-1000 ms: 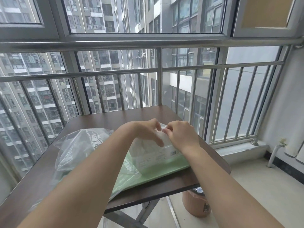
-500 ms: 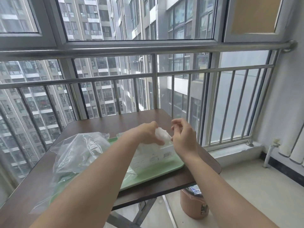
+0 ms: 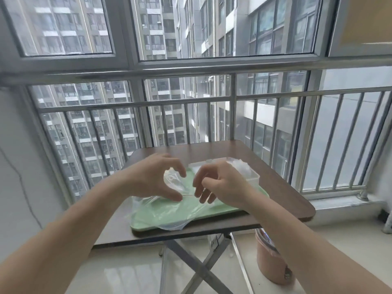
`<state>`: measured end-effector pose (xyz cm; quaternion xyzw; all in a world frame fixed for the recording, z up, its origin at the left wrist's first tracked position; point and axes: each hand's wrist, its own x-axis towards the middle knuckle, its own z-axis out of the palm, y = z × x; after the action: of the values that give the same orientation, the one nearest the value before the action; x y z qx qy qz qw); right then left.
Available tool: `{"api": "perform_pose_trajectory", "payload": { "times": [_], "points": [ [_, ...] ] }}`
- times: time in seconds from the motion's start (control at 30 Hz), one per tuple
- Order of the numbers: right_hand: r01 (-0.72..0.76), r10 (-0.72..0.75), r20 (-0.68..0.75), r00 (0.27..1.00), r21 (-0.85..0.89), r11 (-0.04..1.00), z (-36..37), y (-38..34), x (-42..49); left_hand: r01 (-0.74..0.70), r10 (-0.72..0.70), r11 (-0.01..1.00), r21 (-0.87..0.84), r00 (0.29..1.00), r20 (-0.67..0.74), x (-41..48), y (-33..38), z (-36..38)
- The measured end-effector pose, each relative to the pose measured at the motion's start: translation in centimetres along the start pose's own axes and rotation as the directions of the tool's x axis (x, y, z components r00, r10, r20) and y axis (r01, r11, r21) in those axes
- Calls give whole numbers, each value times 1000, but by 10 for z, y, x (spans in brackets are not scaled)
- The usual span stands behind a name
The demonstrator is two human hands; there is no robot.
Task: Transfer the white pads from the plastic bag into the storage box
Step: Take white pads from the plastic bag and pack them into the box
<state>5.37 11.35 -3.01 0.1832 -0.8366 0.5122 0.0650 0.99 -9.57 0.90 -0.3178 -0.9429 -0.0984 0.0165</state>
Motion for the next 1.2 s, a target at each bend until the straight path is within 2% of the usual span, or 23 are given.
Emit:
{"api": "perform_pose_trajectory", "payload": {
  "times": [0.1, 0.2, 0.3, 0.37, 0.5, 0.53, 0.6, 0.7, 0.8, 0.93, 1.03, 1.2],
  "points": [
    [-5, 33, 227, 973, -121, 993, 23, -14, 1, 24, -23, 990, 137, 1000, -13, -13, -13, 11],
    [71, 116, 413, 903, -411, 909, 44, -23, 1, 41, -14, 993, 111, 972, -235, -12, -22, 12],
    [150, 221, 436, 872, -669, 728, 59, -24, 1, 23, -59, 996, -90, 905, -421, -5, -28, 3],
    [128, 233, 353, 906, -755, 643, 70, -25, 6, 12, -99, 983, -184, 877, -469, -1, -31, -2],
    [89, 120, 206, 971, -780, 619, 92, -27, 33, 1, -140, 963, -270, 856, -498, 6, -32, -6],
    [80, 121, 191, 974, -791, 607, 96, -25, 46, -3, -140, 962, -274, 854, -500, 6, -31, -6],
    [20, 213, 171, 962, -822, 569, 99, -19, 74, -10, -136, 961, -276, 852, -506, 6, -31, -6],
    [-33, 334, 187, 924, -831, 555, 98, -12, 100, -28, -111, 965, -259, 856, -506, 4, -33, -8],
    [24, 294, 242, 925, -808, 589, 101, -12, 108, -29, -92, 972, -232, 865, -494, 0, -42, -13],
    [-22, 321, 239, 916, -770, 637, 106, -12, 112, -23, -83, 977, -214, 877, -474, -2, -48, -18],
    [-25, 357, 234, 904, -806, 591, 110, -10, 117, -23, -78, 979, -204, 879, -470, -4, -50, -19],
    [-3, 380, 262, 887, -820, 572, 108, -13, 117, -18, -72, 982, -190, 887, -456, -6, -53, -20]
  ]
}}
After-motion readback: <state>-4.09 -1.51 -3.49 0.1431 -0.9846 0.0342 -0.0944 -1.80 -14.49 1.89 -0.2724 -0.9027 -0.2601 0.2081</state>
